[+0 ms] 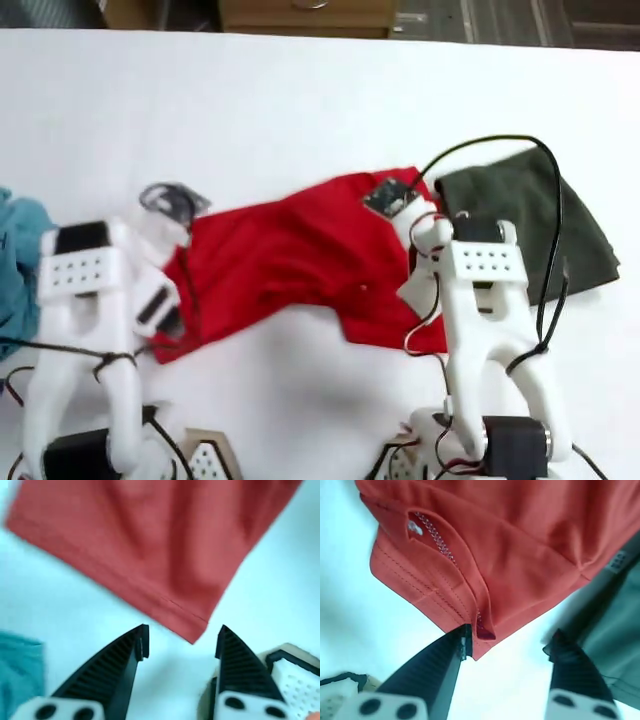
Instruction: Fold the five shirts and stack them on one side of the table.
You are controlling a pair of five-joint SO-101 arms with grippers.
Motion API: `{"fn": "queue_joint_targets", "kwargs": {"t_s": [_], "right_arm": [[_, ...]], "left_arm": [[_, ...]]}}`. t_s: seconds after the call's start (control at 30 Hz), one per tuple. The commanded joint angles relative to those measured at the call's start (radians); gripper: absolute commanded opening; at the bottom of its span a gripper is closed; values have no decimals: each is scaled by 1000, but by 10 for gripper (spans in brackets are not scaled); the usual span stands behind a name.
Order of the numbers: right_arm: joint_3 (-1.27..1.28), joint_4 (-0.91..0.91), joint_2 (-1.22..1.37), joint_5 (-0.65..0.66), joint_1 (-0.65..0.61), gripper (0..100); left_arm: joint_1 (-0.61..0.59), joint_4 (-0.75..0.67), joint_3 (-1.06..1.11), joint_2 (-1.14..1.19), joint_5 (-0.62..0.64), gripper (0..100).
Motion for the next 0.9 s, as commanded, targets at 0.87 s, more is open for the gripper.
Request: {"fn": "queue_joint_targets", "kwargs": {"t_s": [0.87], "right_arm": [[-66, 96, 193, -71, -349, 21]], "left_arm": [[264, -94, -470, 746, 310, 32]]}}
